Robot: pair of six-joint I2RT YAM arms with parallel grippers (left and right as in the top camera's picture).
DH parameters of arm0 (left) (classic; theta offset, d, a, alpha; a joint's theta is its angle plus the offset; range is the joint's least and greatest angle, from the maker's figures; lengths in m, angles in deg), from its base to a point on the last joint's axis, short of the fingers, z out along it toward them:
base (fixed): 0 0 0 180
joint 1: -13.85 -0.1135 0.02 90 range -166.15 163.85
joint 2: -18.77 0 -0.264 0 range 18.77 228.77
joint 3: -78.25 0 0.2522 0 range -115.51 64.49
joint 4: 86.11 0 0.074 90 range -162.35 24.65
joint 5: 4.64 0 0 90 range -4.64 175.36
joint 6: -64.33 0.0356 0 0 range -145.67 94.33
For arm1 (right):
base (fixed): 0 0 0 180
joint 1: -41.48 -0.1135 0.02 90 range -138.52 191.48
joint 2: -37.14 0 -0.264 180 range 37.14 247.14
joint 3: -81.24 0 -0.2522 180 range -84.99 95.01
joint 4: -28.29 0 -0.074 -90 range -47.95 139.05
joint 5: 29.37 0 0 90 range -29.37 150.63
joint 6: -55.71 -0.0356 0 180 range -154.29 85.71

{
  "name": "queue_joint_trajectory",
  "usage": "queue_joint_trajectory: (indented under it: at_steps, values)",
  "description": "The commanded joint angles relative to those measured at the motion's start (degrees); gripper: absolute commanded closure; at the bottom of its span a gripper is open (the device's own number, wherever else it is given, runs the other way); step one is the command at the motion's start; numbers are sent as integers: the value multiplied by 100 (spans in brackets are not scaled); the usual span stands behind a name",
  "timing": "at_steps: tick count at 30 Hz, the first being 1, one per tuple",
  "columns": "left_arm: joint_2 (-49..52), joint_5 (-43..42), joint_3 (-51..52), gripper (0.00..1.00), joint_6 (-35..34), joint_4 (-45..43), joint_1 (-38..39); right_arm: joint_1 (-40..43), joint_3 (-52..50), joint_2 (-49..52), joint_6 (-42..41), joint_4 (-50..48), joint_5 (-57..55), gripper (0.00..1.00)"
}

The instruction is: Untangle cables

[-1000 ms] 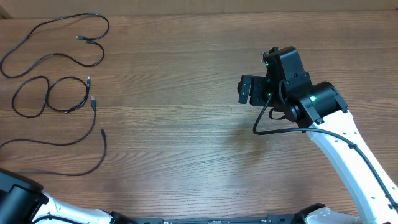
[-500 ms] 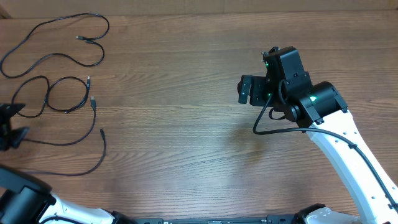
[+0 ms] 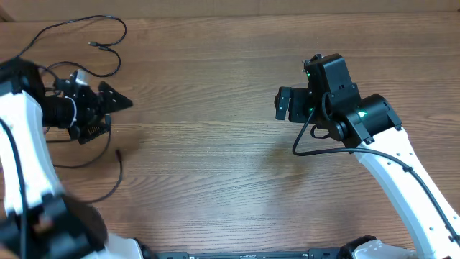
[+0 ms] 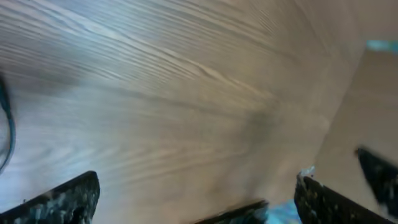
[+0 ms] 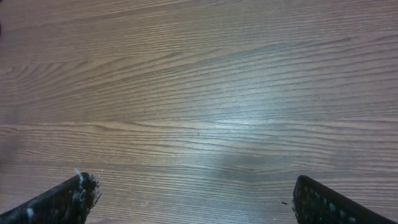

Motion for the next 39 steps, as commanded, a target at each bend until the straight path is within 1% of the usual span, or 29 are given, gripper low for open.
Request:
queue_joint_trajectory:
  at_steps: [1,5,6,9,14,24,26,29,31,33,34,36,39]
  values:
    - [-1309,573,-59,0,164,400,654,13,70,7,-2,-31,-76,0]
    - [-2238,909,-48,1,146,789,1462,13,70,7,0,-31,-76,0]
    - [-2583,1213,-46,0,92,903,1825,13,70,7,0,-31,-76,0]
    - [-3112,1810,-46,1,-461,1110,2277,13,70,7,0,-31,-76,0]
    - [-3289,1862,-46,0,-457,1110,2304,13,70,7,-2,-31,-76,0]
    - [-2916,1867,-39,0,-452,1027,2306,13,70,7,0,-31,-76,0]
    - [-2977,1864,155,1,-229,557,2371,13,70,7,0,-31,-76,0]
    - [-3563,1871,1067,0,264,-612,2752,13,70,7,0,-31,-76,0]
    - [-4227,2048,2033,1,599,-1582,3018,13,70,7,0,-31,-76,0]
    - [-4767,2317,2767,1,614,-2236,3139,13,70,7,0,-31,-76,0]
    - [-5333,2374,3368,0,612,-2688,3182,13,70,7,0,-31,-76,0]
    - [-5853,2376,3810,0,614,-2809,3182,13,70,7,0,-31,-76,0]
    - [-7117,2479,4568,0,614,-3097,3165,13,70,7,0,-31,-76,0]
